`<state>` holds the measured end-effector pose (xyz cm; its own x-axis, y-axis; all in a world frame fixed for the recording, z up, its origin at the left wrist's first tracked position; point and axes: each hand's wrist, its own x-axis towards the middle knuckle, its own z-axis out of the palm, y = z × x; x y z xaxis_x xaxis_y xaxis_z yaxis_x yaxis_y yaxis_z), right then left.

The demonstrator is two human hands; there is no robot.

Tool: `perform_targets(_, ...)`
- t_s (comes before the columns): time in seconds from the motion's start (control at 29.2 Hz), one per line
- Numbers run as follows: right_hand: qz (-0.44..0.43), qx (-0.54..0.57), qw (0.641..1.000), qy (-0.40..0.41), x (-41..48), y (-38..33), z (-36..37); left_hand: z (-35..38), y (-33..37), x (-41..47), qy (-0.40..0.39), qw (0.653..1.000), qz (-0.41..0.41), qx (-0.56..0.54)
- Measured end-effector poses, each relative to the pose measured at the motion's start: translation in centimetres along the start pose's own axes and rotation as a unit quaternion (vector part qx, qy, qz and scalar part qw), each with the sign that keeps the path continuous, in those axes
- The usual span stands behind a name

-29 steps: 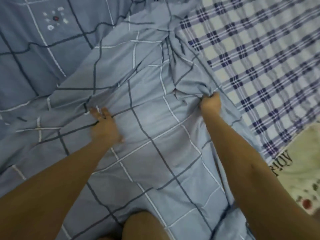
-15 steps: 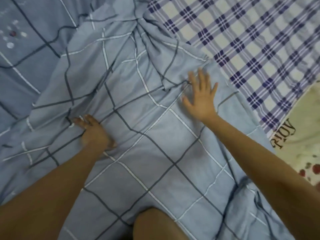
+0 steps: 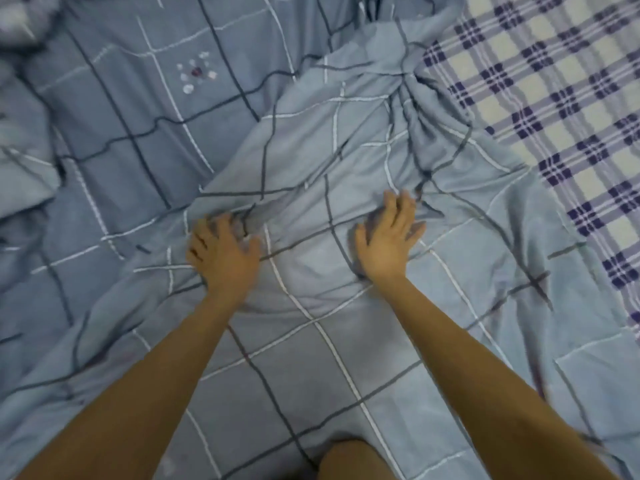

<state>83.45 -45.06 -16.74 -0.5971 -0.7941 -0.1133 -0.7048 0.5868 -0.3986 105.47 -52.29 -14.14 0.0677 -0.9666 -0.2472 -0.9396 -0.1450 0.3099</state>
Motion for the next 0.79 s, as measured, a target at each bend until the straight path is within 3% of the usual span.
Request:
perform_targets(0.1, -0.176, 0.010, 0.984, -0.026, -3.2, -5.7, 5.1, -2.7, -4.7, 5.2, 0.012, 0.994, -0.111, -0.012)
perform_targets(0.17, -0.210, -0.026, 0.975, -0.067, -5.3, -8.5, 7.7, -3.9, -6.3, 7.5, -0.037, 0.994, -0.098, 0.011)
perform_targets(0.21, -0.217, -0.034, 0.973, -0.070, -6.5, -9.5, 8.8, -4.4, -6.7, 7.8, -0.037, 0.998, -0.055, 0.025)
perform_targets(0.27, -0.204, 0.018, 0.978, -0.045, -8.4, -10.8, 10.1, -4.5, -6.9, 7.1, 0.041, 0.991, 0.107, 0.067)
perform_targets(0.38, -0.084, 0.277, 0.957, 0.034, -9.6, -12.3, 8.8, -3.4, -6.9, 2.6, 0.159, 0.898, 0.406, 0.055)
perform_targets(0.45, -0.019, 0.385, 0.917, 0.108, -9.5, -12.8, 6.6, -1.1, -7.2, -1.5, 0.132, 0.850, 0.506, 0.059)
perform_targets(0.48, -0.022, 0.377, 0.917, 0.131, -9.3, -12.8, 5.5, -0.1, -7.3, -3.5, 0.108, 0.844, 0.523, 0.056)
perform_targets(0.55, -0.103, 0.255, 0.952, 0.133, -8.3, -11.7, 3.7, 1.9, -8.1, -6.5, 0.045, 0.838, 0.543, 0.030)
perform_targets(0.62, -0.209, 0.069, 0.974, 0.051, -6.8, -10.4, 3.2, 2.4, -8.8, -7.9, -0.023, 0.842, 0.539, 0.023)
perform_targets(0.72, -0.302, -0.119, 0.942, -0.087, -5.2, -8.4, 3.6, 2.7, -8.9, -9.3, -0.079, 0.908, 0.411, 0.008)
perform_targets(0.79, -0.303, -0.182, 0.929, -0.112, -4.4, -7.4, 3.3, 3.3, -8.7, -9.8, -0.074, 0.959, 0.272, -0.028)
